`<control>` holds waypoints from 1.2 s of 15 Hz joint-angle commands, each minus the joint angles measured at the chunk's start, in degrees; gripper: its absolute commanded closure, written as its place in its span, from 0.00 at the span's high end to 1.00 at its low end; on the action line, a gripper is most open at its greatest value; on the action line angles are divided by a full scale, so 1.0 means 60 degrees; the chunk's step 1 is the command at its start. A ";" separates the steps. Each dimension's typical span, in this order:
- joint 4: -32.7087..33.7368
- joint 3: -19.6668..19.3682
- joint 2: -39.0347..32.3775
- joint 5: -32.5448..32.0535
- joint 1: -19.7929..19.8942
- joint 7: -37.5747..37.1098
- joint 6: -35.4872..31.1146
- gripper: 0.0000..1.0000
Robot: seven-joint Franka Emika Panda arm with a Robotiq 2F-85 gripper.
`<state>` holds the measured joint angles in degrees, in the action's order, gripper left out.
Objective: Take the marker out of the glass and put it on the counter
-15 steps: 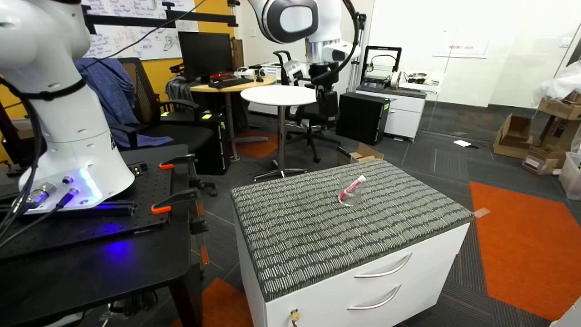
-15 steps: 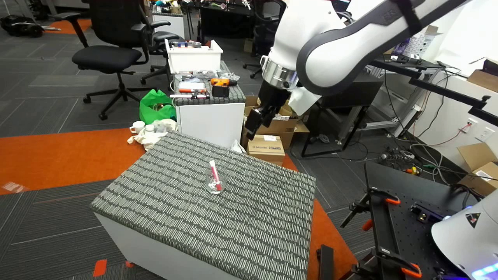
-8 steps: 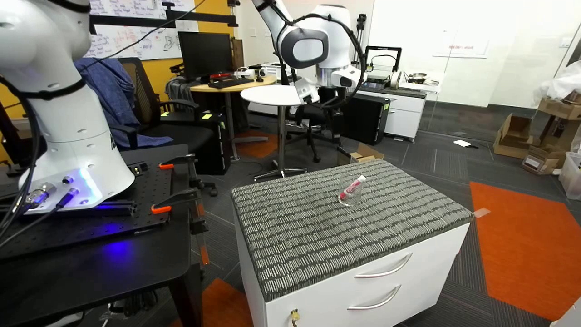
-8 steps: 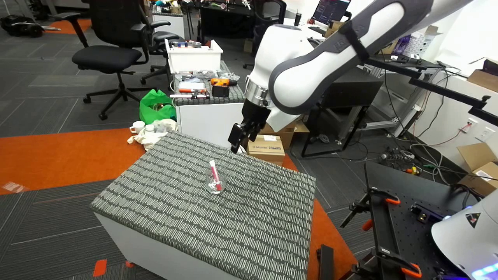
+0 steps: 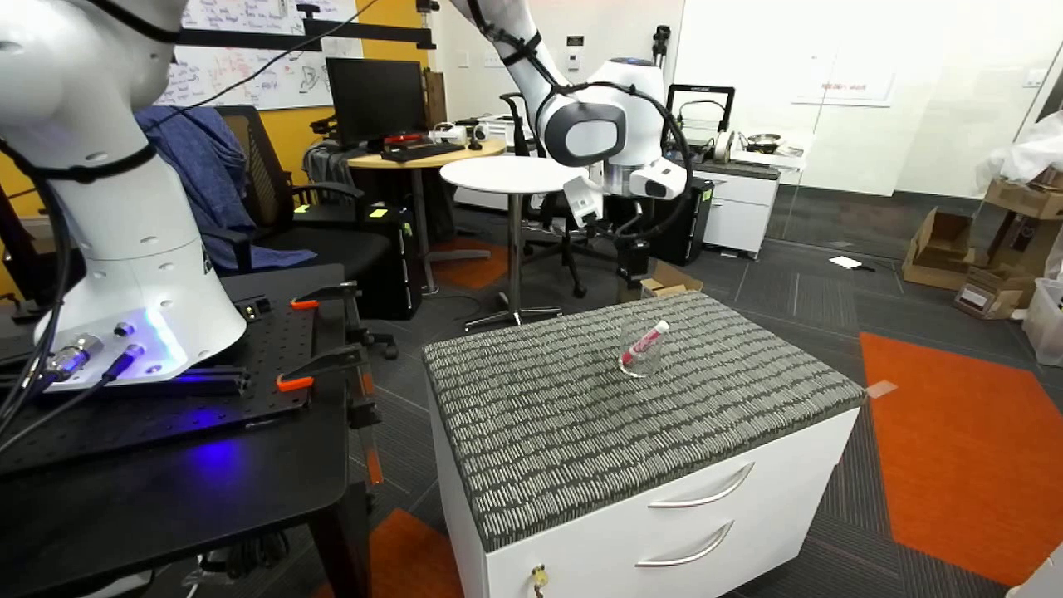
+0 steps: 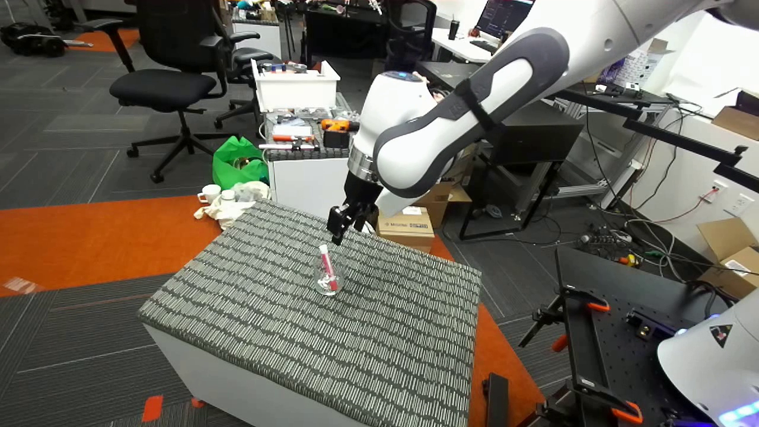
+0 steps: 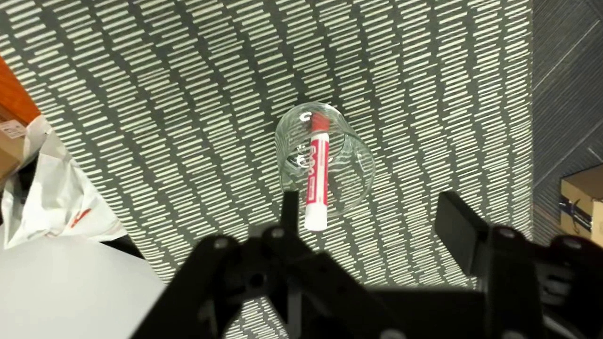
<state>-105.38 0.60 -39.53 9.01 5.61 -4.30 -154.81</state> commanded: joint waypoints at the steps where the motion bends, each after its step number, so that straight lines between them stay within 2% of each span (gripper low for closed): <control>1: 0.1159 -0.0007 -0.0884 0.0036 0.0062 0.0045 0.0275 0.59; 3: 0.1569 -0.0037 -0.1242 0.0004 0.0036 0.0010 0.0328 0.59; 5: 0.1838 -0.0035 -0.1510 0.0007 0.0045 0.0000 0.0384 0.70; 7: 0.2012 -0.0022 -0.1712 0.0032 0.0075 -0.0015 0.0506 0.68; 8: 0.2101 0.0000 -0.1827 0.0040 0.0100 0.0010 0.0574 0.71; 11: 0.2324 -0.0012 -0.2112 0.0069 0.0147 -0.0036 0.0744 0.66; 16: 0.2687 -0.0041 -0.2425 0.0078 0.0229 -0.0084 0.1043 0.63; 17: 0.2797 -0.0044 -0.2490 0.0070 0.0226 -0.0095 0.1103 0.57; 18: 0.2867 -0.0028 -0.2517 0.0063 0.0232 -0.0075 0.1172 0.57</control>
<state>-91.29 0.28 -53.45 9.01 6.76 -4.47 -151.05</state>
